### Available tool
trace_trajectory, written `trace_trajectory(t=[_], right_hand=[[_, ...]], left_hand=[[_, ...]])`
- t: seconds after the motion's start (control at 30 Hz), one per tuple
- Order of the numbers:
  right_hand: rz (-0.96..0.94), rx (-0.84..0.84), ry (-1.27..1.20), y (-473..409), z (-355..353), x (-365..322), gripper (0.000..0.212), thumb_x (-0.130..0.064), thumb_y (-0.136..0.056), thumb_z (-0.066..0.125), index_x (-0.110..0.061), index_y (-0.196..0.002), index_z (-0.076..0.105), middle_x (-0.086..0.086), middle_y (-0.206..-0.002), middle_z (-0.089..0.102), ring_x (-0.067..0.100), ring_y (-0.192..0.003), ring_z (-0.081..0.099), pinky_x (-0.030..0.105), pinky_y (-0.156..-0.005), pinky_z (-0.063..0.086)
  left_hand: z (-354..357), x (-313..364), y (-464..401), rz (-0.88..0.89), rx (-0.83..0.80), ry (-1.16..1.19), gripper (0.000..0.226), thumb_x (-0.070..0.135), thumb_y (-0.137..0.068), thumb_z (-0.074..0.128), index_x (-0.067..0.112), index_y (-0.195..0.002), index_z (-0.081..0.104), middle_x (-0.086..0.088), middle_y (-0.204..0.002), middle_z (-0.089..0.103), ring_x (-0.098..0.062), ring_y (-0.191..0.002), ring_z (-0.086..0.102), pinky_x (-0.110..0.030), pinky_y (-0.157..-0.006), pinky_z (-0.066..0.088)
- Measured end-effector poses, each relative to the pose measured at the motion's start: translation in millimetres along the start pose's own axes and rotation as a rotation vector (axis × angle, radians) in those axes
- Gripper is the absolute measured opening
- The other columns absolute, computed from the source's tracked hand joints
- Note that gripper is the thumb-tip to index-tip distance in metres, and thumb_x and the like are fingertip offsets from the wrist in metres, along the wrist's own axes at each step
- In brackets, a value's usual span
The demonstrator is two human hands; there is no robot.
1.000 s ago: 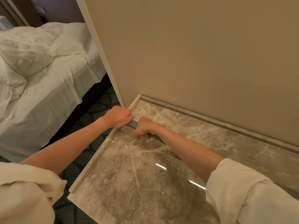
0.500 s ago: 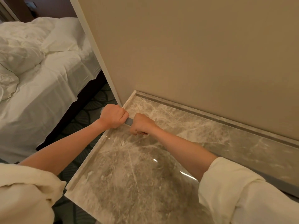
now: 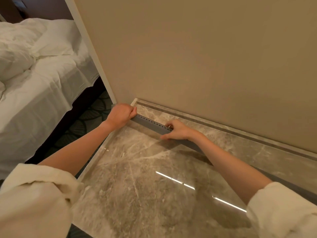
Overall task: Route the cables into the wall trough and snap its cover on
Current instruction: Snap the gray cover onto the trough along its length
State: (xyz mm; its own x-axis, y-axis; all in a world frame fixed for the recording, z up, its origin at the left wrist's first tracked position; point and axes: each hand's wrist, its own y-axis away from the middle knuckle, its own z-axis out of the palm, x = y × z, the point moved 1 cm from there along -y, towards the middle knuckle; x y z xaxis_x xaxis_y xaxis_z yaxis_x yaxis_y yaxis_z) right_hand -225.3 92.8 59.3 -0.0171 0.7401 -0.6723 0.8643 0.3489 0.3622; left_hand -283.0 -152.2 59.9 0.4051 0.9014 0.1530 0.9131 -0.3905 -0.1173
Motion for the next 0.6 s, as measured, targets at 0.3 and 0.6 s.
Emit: trace_trajectory(t=[0.3,0.6], right_hand=[[-0.066,0.260,0.227,15,7,24,0.032,-0.028,-0.084,0.069,-0.018,-0.114,0.063,0.002,-0.093,0.066,0.021,-0.085,0.060,0.029,-0.067,0.044],[-0.095,0.361,0.298,41,7,38,0.029,-0.022,-0.085,0.067,-0.011,-0.111,0.063,0.010,-0.102,0.063,0.026,-0.097,0.055,0.035,-0.080,0.045]], left_hand=[[17,10,-3,0.038,0.041,0.011,0.037,0.018,-0.097,0.039,0.004,-0.066,0.053,-0.013,-0.065,0.058,-0.027,-0.061,0.051,-0.045,-0.069,0.044],[31,39,9,0.114,0.050,0.100,0.028,0.018,-0.097,0.042,0.007,-0.110,0.064,-0.011,-0.106,0.069,-0.027,-0.100,0.060,-0.039,-0.094,0.042]])
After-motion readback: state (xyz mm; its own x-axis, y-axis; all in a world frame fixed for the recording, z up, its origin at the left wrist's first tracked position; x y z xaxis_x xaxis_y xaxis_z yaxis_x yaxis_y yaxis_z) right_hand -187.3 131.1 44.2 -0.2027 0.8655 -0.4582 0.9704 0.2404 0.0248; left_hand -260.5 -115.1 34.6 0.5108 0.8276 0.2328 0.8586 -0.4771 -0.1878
